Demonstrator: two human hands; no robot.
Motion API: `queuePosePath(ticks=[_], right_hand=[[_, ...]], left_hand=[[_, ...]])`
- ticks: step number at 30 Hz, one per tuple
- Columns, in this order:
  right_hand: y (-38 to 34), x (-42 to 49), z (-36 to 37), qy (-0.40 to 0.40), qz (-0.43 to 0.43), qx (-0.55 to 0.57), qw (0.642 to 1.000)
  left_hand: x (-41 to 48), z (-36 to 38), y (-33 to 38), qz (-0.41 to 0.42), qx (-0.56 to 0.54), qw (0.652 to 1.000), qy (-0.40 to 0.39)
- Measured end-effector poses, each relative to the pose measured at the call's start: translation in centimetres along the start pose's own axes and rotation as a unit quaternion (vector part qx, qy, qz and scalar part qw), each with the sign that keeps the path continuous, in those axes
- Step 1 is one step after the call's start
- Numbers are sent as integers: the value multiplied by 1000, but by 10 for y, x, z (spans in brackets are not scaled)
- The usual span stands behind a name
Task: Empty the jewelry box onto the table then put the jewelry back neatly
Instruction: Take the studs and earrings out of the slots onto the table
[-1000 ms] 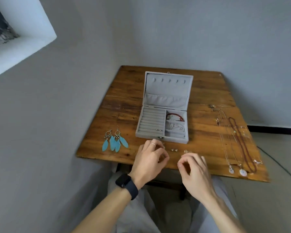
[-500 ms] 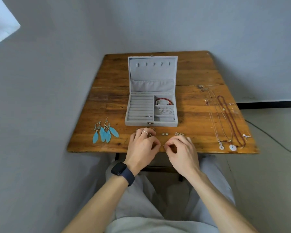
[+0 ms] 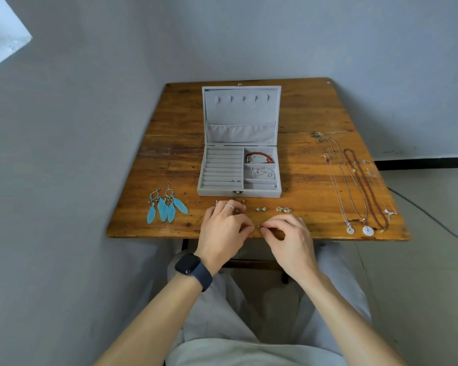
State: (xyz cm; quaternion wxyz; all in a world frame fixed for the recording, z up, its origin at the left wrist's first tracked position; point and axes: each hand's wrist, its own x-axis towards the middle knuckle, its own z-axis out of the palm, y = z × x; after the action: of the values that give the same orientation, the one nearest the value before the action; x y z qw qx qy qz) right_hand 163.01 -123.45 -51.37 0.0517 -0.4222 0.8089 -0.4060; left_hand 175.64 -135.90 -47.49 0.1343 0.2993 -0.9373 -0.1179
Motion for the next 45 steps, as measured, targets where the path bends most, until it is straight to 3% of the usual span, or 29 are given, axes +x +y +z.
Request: queuePosePath(ticks=[12,19,28,36,45], right_hand=[[-4,-1,-17,-53,-8,14,998],[-22,29,-30,-47,-40,8,998],[-51,105,-7,-102,-69,-111,986],[-52,125,12,-152,-37,-176,972],[-56,122,12,-164,-32,-218,961]], left_hand=[[3,-11,-7,6,16,1000,-9],[34,-35,-30,-47,-43,996,62],[84,-39,-46,-80,-7,996,-43],[101,-42,-44,-68,23,995,-71],[110,-36,-28,-76,138,986,-52]])
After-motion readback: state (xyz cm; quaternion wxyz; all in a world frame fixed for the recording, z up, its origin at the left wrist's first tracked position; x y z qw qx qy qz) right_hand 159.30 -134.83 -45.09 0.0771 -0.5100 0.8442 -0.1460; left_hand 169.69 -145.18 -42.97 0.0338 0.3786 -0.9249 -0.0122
